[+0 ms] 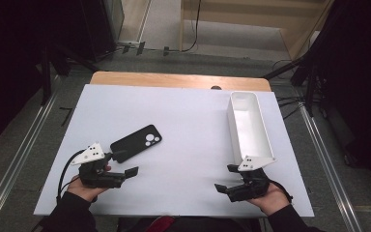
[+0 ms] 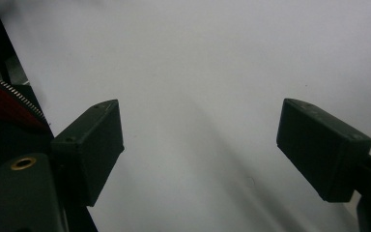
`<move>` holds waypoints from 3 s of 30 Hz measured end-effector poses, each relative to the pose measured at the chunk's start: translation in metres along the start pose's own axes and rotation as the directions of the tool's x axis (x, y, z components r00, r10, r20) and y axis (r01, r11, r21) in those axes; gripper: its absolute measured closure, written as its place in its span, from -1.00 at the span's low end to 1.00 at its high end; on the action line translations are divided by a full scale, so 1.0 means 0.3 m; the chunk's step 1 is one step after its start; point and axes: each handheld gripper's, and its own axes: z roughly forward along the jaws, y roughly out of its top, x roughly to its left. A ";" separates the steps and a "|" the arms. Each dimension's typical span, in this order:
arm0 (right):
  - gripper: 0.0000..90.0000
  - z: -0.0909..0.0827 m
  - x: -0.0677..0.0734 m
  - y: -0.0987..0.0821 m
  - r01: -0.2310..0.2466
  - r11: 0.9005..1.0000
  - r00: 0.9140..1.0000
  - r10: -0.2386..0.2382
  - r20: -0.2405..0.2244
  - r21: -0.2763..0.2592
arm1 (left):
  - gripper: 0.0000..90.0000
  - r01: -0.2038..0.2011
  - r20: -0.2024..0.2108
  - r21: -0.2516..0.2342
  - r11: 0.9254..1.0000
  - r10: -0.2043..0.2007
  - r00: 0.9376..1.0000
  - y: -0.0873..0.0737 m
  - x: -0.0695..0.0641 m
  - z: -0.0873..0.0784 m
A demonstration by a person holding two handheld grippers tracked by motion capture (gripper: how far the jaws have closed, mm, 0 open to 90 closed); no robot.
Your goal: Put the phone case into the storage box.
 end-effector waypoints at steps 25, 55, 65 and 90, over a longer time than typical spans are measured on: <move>-0.66 0.003 0.002 -0.003 0.001 1.000 1.000 -0.001 0.000 0.020 | -0.45 0.015 -0.024 -0.020 1.000 -0.015 1.000 0.058 0.084 0.000; -0.66 -0.001 0.003 -0.002 0.011 1.000 1.000 -0.011 -0.024 0.006 | -0.51 -0.098 -0.025 0.001 0.995 0.098 0.995 0.161 0.262 0.104; -0.66 0.000 0.003 -0.003 0.011 1.000 1.000 -0.011 -0.022 0.010 | -0.51 -0.116 -0.028 -0.007 0.993 0.115 0.993 0.204 0.329 0.137; -0.66 -0.002 0.003 -0.004 0.006 1.000 1.000 -0.006 -0.021 0.013 | -1.00 -0.172 -0.023 0.003 0.985 0.172 0.985 0.115 0.336 0.214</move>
